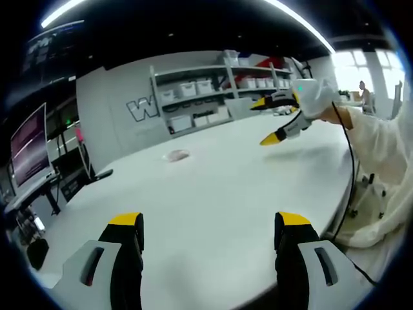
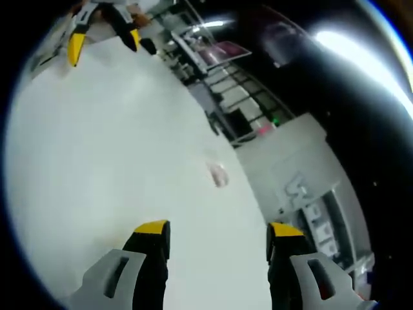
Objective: Open the resealable bag by pulling the two sides of the seal apart until the entire bag opening is separated and visibly accessible.
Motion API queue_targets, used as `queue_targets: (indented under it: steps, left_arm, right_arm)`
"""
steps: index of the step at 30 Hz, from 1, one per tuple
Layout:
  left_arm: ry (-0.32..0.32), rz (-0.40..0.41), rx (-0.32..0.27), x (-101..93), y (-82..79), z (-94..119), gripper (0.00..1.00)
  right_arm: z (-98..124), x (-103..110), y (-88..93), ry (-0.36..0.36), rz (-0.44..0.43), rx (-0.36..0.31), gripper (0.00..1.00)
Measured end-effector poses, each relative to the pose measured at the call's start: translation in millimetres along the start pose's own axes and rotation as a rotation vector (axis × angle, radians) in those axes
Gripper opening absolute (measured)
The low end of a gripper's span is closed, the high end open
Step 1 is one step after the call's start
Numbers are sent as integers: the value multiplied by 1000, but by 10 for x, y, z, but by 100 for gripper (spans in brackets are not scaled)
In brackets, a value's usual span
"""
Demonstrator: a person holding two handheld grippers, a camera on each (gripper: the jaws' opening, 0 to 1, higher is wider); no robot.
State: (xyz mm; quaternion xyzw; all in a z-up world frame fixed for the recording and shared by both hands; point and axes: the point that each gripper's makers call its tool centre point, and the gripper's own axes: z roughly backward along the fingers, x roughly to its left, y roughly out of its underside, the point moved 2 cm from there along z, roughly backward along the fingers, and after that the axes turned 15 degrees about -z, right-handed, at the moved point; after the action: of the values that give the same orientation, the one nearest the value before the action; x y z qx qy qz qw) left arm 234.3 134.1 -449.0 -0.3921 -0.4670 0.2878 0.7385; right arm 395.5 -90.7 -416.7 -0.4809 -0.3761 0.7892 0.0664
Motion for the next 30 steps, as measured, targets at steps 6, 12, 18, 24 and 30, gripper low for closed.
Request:
queue_targets:
  steps: [6,12,18,24,30]
  left_arm:
    - [-2,2,-1,2,-4,6,83]
    - [-1,3,0,-3,-1,7,83]
    - [-5,3,-4,20,-11,16,83]
    - [-3,5,2,11,12,12,83]
    - [-2,9,-1,0,15,7,83]
  right_arm:
    - [5,8,-6,-2,0,-1,60]
    - [3,9,-5,-3,1,1,60]
    - [-14,7,-19,-4,4,0,60]
    - [-34,26,-32,-10,2,-4,60]
    - [-32,25,-14,-9,1,0,60]
